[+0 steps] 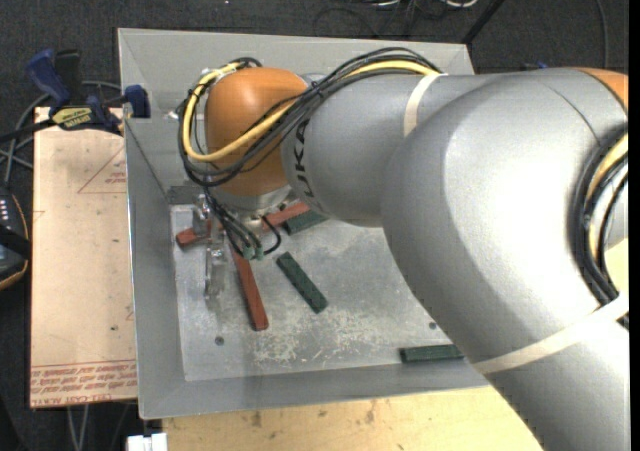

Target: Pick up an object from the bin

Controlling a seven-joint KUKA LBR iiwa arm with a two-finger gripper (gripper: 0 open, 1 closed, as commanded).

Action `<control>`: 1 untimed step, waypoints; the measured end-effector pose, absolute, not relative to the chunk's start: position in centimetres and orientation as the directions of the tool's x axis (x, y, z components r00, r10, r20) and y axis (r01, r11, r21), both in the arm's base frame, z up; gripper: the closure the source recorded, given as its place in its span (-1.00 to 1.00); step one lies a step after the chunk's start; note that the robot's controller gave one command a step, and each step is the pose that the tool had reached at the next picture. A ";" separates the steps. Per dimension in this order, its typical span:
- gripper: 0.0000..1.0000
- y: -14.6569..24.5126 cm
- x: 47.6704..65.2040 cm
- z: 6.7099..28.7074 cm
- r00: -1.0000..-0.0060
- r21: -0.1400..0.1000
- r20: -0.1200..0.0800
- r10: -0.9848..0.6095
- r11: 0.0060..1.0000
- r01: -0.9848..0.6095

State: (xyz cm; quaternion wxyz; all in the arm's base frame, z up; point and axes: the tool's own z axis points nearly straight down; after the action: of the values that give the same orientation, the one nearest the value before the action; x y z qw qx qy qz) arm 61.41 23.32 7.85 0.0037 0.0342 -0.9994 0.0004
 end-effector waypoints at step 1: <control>-1.00 25.2 64.4 7.0 -1.000 0.003 -0.005 0.011 1.000 0.011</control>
Offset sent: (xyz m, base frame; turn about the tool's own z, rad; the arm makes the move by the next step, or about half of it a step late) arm 0.0285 0.0179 -0.0085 0.0815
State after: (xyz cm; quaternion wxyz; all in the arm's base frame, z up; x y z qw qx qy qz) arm 64.40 25.18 7.01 -0.0027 -0.0057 -1.0000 -0.0017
